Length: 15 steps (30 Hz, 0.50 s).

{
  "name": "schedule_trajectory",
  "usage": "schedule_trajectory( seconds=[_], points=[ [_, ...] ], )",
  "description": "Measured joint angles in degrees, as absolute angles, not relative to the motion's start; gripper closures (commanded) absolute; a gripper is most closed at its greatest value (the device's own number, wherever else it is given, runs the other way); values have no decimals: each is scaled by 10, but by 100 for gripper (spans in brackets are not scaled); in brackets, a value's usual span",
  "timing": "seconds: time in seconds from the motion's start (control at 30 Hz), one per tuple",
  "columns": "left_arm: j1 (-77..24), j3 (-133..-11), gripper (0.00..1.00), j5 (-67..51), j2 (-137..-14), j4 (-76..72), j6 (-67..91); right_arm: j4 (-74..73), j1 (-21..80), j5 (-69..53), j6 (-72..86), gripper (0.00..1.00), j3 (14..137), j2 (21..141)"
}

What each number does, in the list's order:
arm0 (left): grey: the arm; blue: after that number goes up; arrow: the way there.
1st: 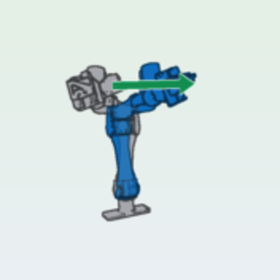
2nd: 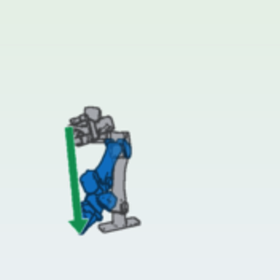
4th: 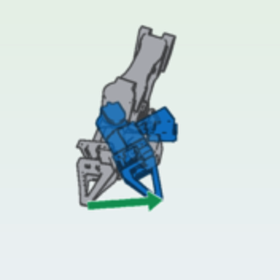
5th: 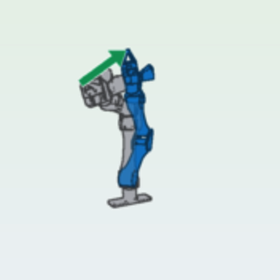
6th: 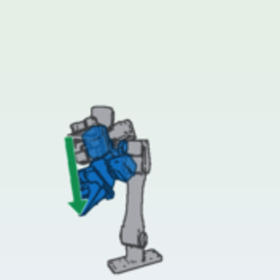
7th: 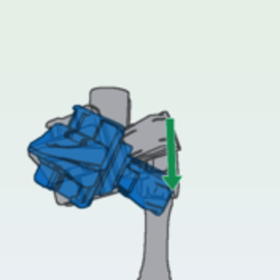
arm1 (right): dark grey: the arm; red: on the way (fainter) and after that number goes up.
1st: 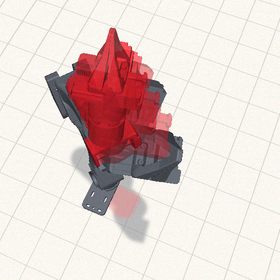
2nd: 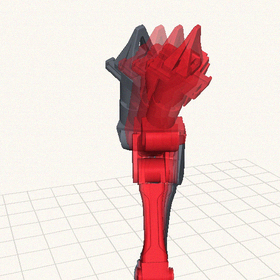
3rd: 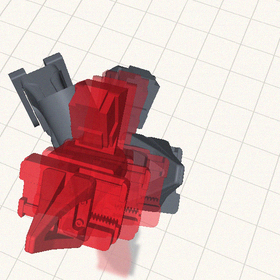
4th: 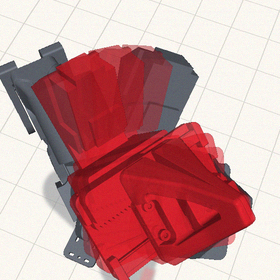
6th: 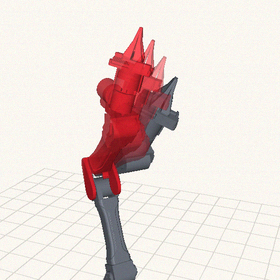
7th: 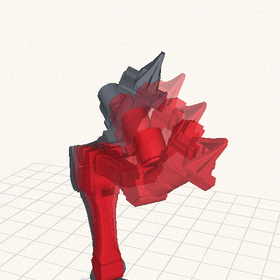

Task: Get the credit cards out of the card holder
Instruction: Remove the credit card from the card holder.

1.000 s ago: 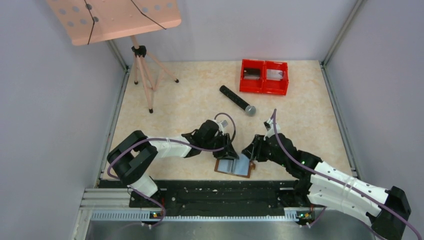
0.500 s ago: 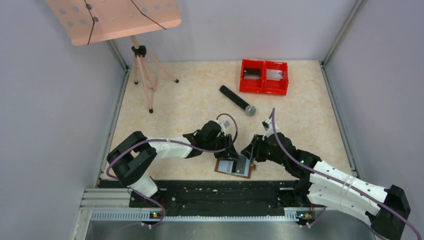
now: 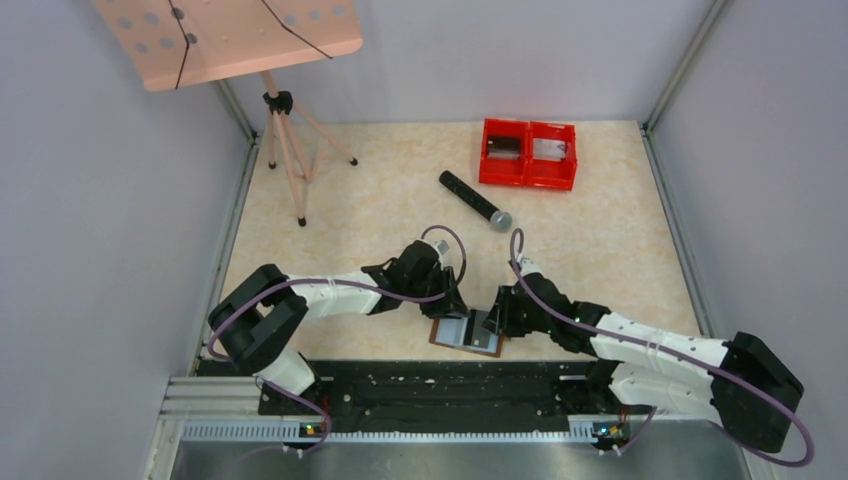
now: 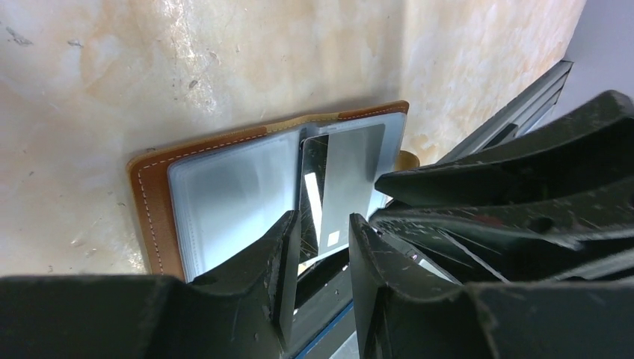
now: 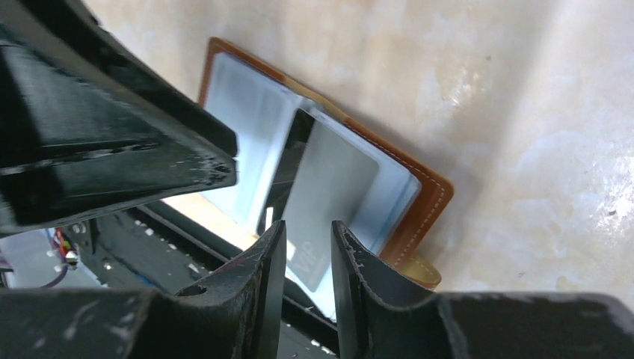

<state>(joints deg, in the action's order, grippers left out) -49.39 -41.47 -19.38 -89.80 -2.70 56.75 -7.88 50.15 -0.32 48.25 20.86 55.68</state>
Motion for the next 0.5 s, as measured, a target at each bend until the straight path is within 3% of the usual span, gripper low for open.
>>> schedule_trajectory(
  seconds=[0.5],
  points=[
    [-494,-415,64,-194,-898,-27,560,-34,501,13,540,75,189,620]
  ],
)
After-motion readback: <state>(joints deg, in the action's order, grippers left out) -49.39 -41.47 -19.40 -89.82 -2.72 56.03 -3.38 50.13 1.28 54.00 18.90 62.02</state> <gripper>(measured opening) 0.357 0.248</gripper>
